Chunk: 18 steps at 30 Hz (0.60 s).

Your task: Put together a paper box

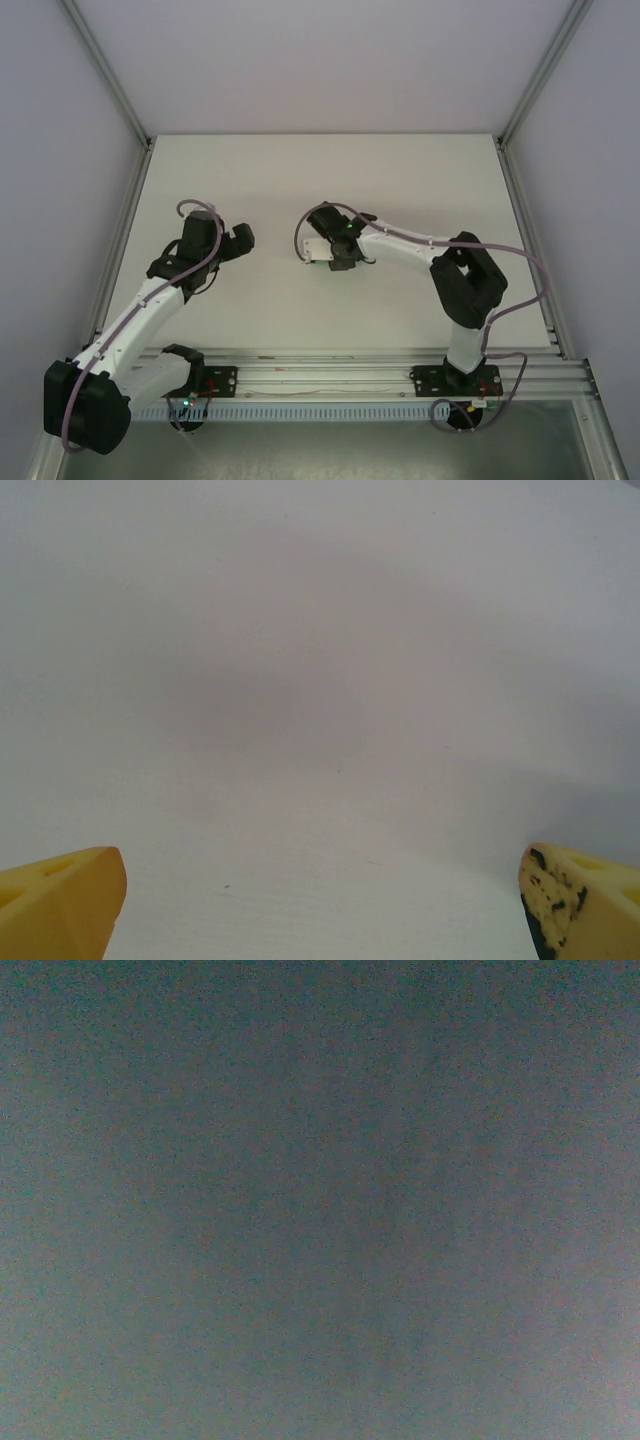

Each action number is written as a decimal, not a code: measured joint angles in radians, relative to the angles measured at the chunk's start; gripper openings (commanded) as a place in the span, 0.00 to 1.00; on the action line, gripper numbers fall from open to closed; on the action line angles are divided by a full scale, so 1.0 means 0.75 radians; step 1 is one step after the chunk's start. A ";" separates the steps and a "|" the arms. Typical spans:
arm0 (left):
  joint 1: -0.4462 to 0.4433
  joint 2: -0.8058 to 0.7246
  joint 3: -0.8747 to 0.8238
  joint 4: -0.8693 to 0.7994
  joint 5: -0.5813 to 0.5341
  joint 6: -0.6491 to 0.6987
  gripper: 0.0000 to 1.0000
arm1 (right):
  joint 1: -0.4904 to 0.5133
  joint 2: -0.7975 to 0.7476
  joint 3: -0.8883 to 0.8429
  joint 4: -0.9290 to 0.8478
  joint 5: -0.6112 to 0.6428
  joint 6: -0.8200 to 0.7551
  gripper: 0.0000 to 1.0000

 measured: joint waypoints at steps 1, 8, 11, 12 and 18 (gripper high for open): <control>0.000 -0.007 -0.002 0.002 0.005 0.000 1.00 | 0.000 -0.008 -0.021 0.041 0.028 0.001 0.41; 0.001 -0.026 -0.054 0.036 0.057 -0.004 1.00 | -0.010 0.005 -0.110 0.372 0.216 0.011 0.40; 0.001 -0.026 -0.054 0.041 0.059 -0.004 1.00 | -0.021 0.041 -0.110 0.495 0.268 0.010 0.40; 0.001 -0.026 -0.055 0.042 0.059 -0.004 1.00 | -0.027 0.055 -0.110 0.533 0.281 0.010 0.41; 0.001 -0.028 -0.078 0.051 0.059 -0.004 1.00 | -0.054 0.140 -0.110 0.653 0.320 0.005 0.44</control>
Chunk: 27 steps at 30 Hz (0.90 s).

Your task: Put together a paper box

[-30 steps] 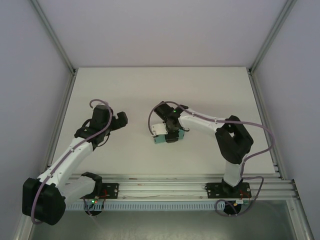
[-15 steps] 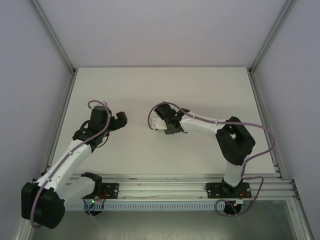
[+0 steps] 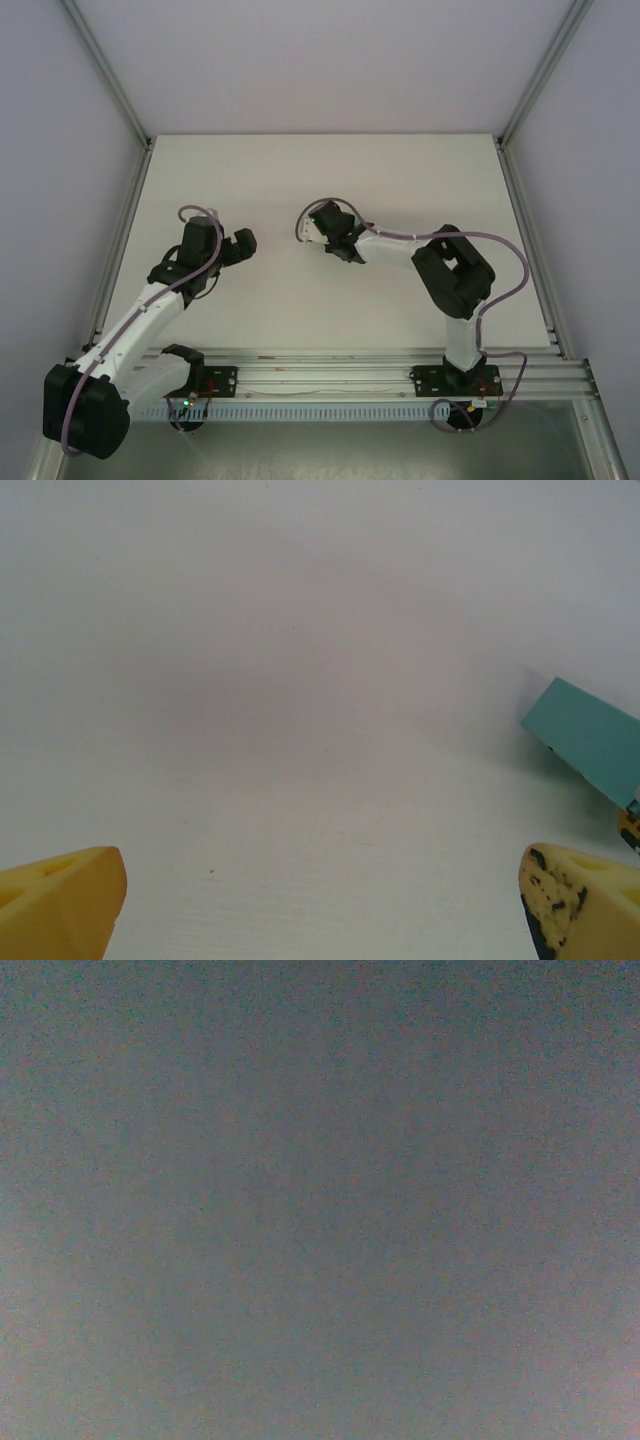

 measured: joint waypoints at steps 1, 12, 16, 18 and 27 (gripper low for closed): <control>0.000 -0.001 -0.001 0.001 0.000 0.000 1.00 | -0.005 0.005 0.000 0.012 0.007 -0.004 0.45; 0.000 -0.019 -0.001 0.002 -0.001 0.000 1.00 | -0.013 0.010 -0.043 -0.006 -0.045 0.026 0.84; 0.000 -0.022 -0.001 0.012 0.000 0.000 1.00 | -0.007 -0.083 -0.070 -0.108 -0.135 0.088 1.00; 0.000 -0.021 -0.001 0.019 0.000 0.001 1.00 | 0.005 -0.140 -0.090 -0.173 -0.191 0.116 1.00; 0.000 -0.021 -0.001 0.022 -0.001 0.006 1.00 | 0.046 -0.423 -0.237 -0.413 -0.472 0.256 1.00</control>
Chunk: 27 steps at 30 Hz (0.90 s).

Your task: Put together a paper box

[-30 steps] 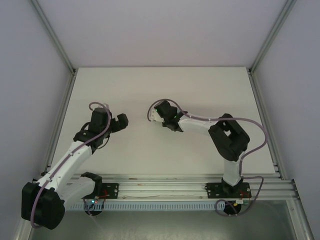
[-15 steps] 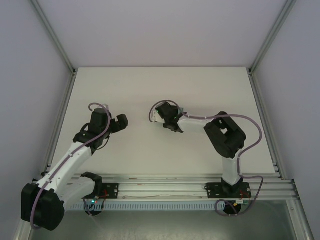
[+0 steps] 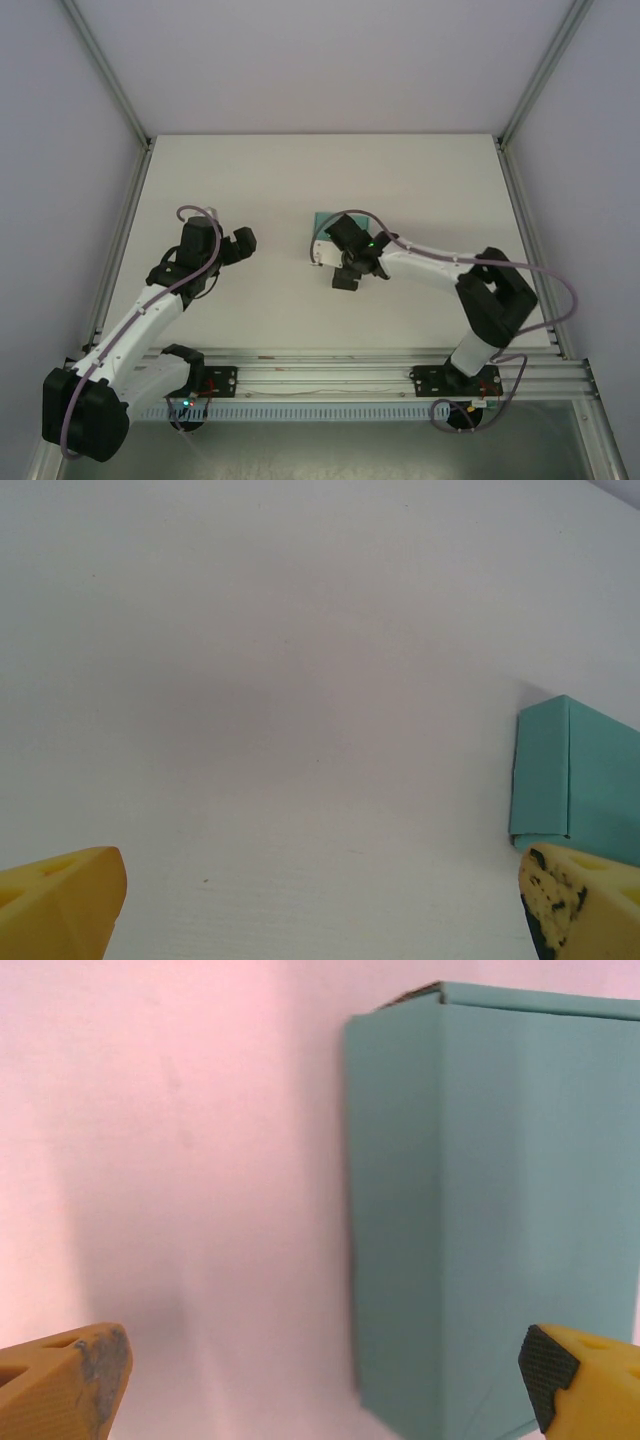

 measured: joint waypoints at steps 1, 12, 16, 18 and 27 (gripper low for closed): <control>0.000 0.000 0.000 0.000 0.000 0.002 1.00 | 0.000 -0.050 -0.016 -0.013 -0.035 0.017 1.00; 0.000 0.000 0.023 0.075 -0.097 0.142 1.00 | -0.172 -0.634 -0.116 0.162 -0.077 0.466 1.00; 0.010 0.002 -0.035 0.263 -0.304 0.235 1.00 | -0.432 -0.735 -0.191 0.335 0.051 0.775 1.00; 0.045 0.023 -0.065 0.333 -0.372 0.273 1.00 | -0.586 -0.768 -0.252 0.397 0.044 0.889 1.00; 0.216 0.300 -0.336 0.963 -0.541 0.505 1.00 | -0.972 -0.668 -0.749 0.867 0.027 1.092 1.00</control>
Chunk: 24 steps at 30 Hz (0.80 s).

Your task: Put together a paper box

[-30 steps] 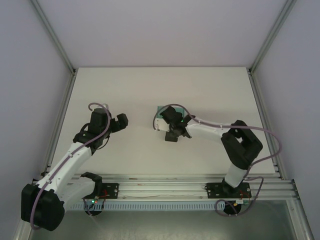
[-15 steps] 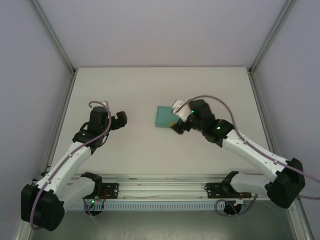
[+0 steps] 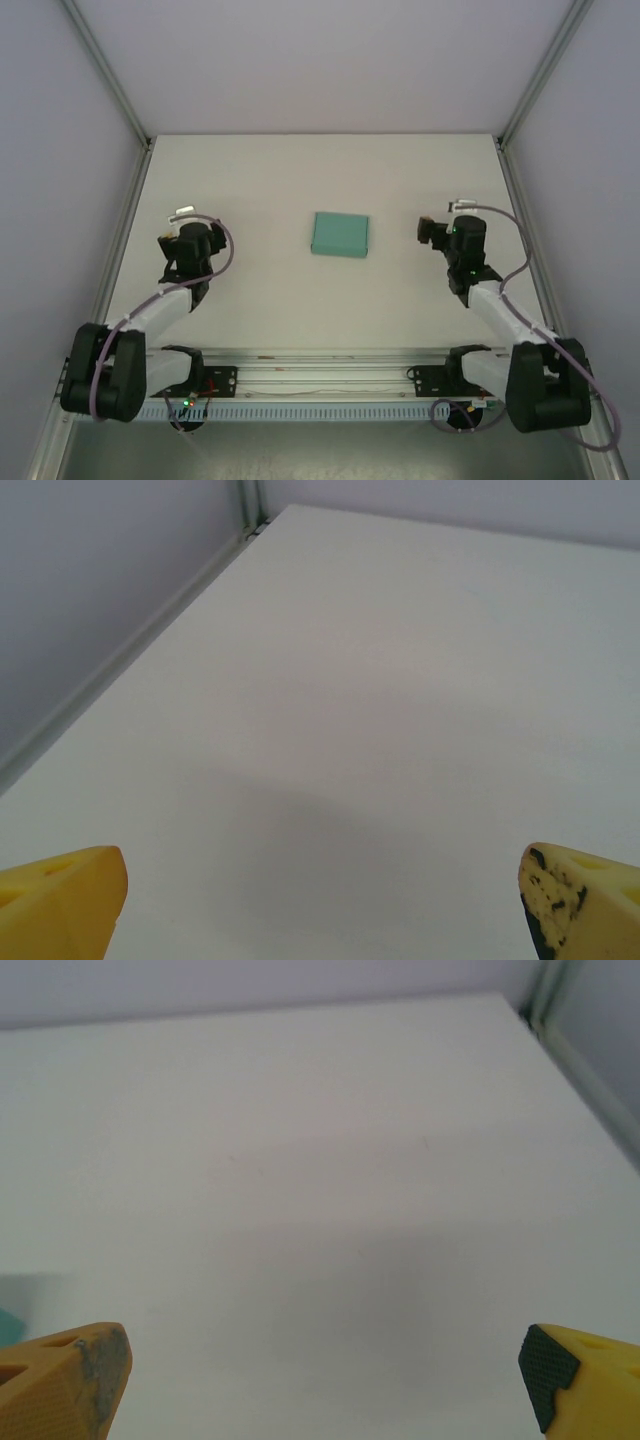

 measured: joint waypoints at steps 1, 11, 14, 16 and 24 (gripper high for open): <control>0.024 0.043 -0.036 0.086 0.004 0.020 1.00 | -0.027 0.043 -0.027 0.045 -0.015 0.012 1.00; 0.157 0.424 -0.239 0.854 0.228 0.079 1.00 | -0.118 0.504 -0.169 0.669 -0.165 0.080 1.00; 0.152 0.455 -0.174 0.789 0.302 0.102 1.00 | -0.137 0.526 -0.160 0.687 -0.175 0.097 1.00; 0.141 0.451 -0.127 0.799 0.322 0.123 1.00 | -0.144 0.526 -0.138 0.705 -0.163 0.116 0.99; 0.132 0.449 -0.098 0.802 0.342 0.134 1.00 | -0.145 0.526 -0.104 0.725 -0.093 0.159 1.00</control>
